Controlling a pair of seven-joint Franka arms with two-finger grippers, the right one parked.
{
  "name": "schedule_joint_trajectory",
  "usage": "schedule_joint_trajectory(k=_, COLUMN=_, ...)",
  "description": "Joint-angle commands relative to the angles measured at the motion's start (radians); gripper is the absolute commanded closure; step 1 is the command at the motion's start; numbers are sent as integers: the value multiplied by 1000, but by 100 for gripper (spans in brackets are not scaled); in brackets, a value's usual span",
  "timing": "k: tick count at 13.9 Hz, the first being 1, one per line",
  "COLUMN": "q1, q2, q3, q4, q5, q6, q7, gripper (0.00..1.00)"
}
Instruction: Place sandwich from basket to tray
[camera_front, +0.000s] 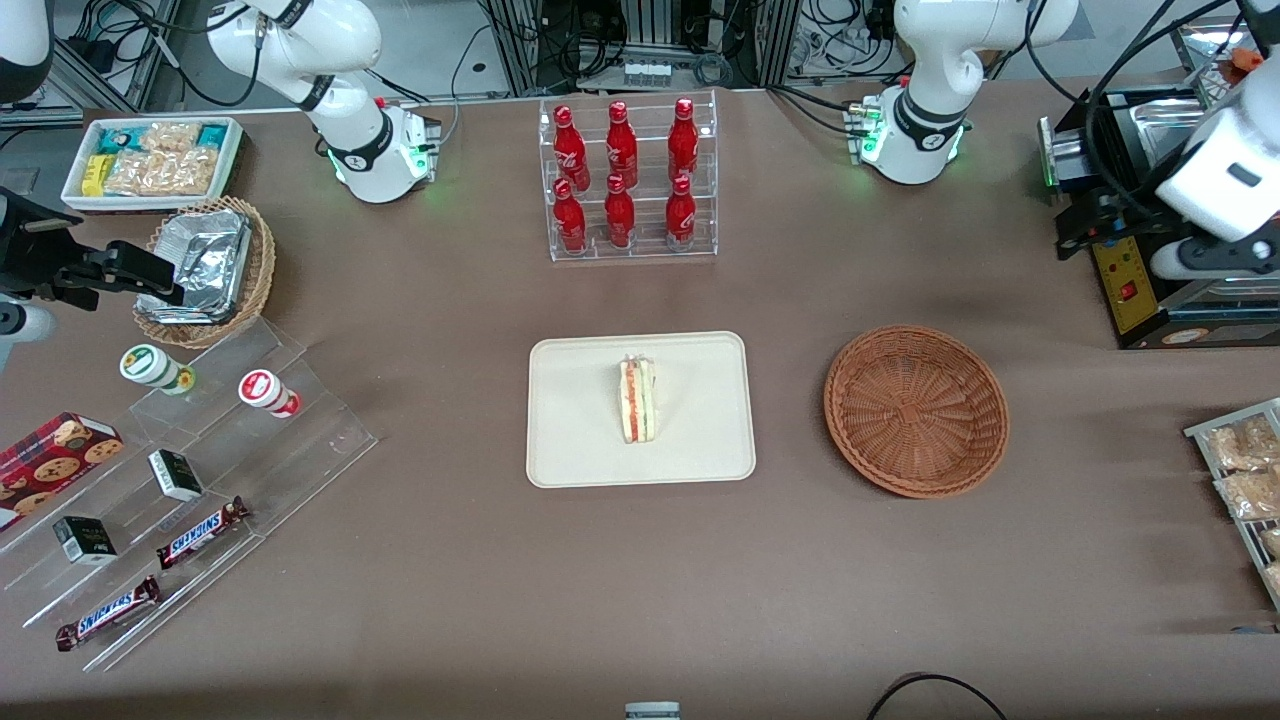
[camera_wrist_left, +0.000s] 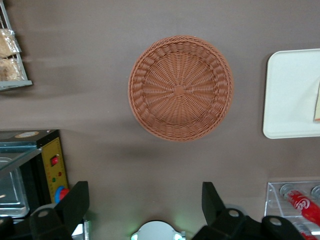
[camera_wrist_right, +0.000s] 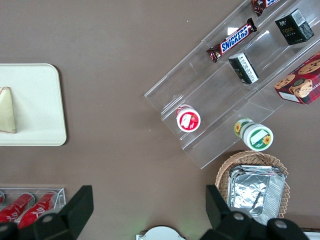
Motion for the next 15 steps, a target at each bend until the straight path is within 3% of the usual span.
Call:
schedule_joint_trajectory(k=1, q1=27, q2=7, q3=-14, q4=1, q5=-13, q6=6, q7=44, gripper=1)
schedule_joint_trajectory(k=4, q1=27, q2=95, q3=-21, q4=119, q5=-12, q6=-7, q7=46, gripper=1)
schedule_joint_trajectory(k=15, q1=34, q2=130, q3=-20, q4=177, q5=2, q6=-13, q7=54, gripper=0)
